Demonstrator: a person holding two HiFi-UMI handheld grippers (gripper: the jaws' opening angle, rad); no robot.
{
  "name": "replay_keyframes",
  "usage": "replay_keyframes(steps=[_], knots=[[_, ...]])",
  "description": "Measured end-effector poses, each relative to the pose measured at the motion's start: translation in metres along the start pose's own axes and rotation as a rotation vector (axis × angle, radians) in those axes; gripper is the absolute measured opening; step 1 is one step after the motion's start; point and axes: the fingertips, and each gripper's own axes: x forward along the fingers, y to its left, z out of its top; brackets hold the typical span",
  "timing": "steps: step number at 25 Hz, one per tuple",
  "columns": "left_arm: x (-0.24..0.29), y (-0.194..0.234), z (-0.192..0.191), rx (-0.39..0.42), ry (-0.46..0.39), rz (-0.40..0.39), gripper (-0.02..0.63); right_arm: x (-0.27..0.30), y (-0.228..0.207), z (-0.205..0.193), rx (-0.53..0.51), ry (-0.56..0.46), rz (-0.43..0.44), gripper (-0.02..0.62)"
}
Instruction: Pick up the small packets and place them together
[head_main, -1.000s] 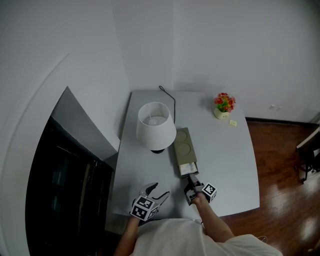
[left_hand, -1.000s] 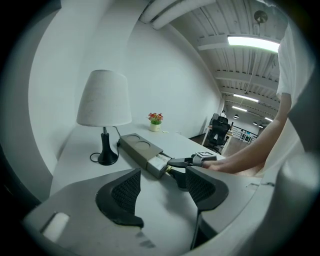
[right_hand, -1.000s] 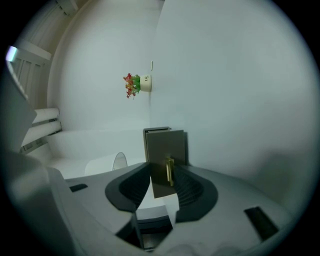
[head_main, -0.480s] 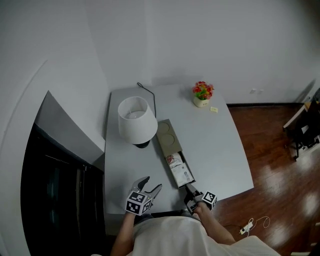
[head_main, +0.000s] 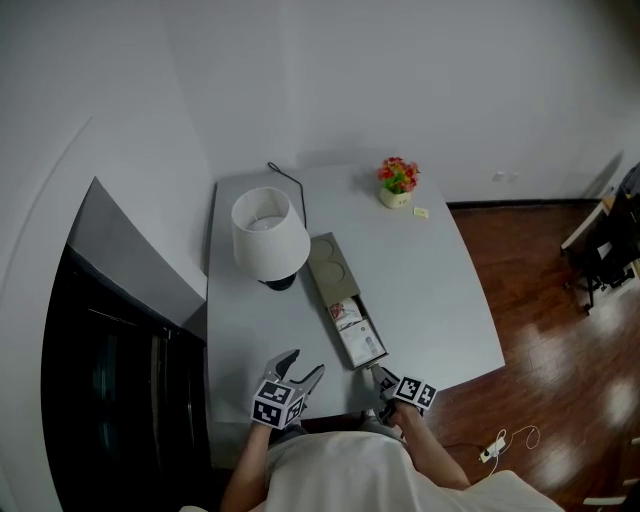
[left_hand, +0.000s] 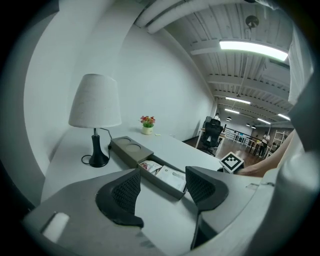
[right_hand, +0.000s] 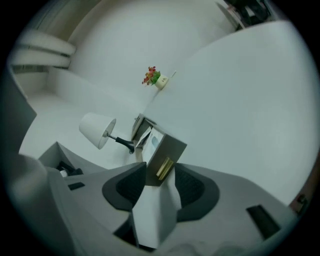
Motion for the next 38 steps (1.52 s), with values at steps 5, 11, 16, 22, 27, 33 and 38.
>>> replay_keyframes(steps=[5, 11, 16, 22, 27, 33, 38], knots=[[-0.009, -0.003, 0.015, 0.029, -0.075, 0.028, 0.27, -0.024, 0.024, 0.033, -0.193, -0.067, -0.002, 0.194], [-0.023, 0.011, 0.048, 0.003, -0.233, 0.111, 0.302, -0.04, 0.098, 0.081, -0.619, -0.133, 0.054, 0.288], [-0.036, 0.014, 0.072, 0.045, -0.34, 0.152, 0.374, -0.05, 0.152, 0.113, -0.88, -0.242, 0.061, 0.288], [-0.054, 0.017, 0.093, 0.04, -0.439, 0.2, 0.433, -0.069, 0.223, 0.133, -0.996, -0.372, 0.158, 0.347], [-0.067, 0.027, 0.105, 0.022, -0.507, 0.268, 0.442, -0.081, 0.27, 0.135, -1.064, -0.461, 0.271, 0.403], [-0.07, 0.028, 0.106, -0.024, -0.49, 0.224, 0.443, -0.075, 0.284, 0.109, -1.214, -0.395, 0.323, 0.391], [-0.061, 0.033, 0.09, 0.062, -0.366, 0.266, 0.329, -0.071, 0.285, 0.106, -1.234, -0.375, 0.352, 0.391]])
